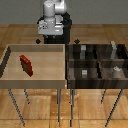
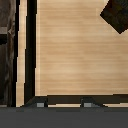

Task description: Place the box of cereal into the appropriate compartment.

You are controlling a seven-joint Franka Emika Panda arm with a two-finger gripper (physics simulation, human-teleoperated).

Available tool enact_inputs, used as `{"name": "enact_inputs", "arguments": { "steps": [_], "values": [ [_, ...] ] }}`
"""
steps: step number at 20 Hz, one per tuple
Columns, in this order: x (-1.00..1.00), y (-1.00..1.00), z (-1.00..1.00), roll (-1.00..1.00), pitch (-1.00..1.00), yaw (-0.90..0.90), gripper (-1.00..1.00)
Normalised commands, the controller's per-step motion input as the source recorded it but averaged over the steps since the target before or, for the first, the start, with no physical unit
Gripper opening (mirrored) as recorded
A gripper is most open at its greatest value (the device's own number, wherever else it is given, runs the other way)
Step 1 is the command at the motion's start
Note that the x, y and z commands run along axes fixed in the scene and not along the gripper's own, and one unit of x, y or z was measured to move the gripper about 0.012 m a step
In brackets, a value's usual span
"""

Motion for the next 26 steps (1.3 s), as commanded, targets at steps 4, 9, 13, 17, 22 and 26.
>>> {"name": "enact_inputs", "arguments": {
  "steps": [4, 9, 13, 17, 22, 26],
  "values": [
    [0.0, 0.0, 0.0, 0.0, 0.0, 0.0, 1.0],
    [0.0, -0.8, 0.0, 0.0, 0.0, 0.0, 1.0],
    [0.0, -1.0, 0.0, 0.0, 0.0, 0.0, 1.0],
    [0.0, -1.0, 0.12, 0.0, 0.0, 0.0, 1.0],
    [0.0, 0.0, 0.4, 0.0, 0.0, 0.0, 1.0],
    [0.0, 0.0, 0.0, 0.0, 0.0, 0.04, 1.0]
  ]
}}
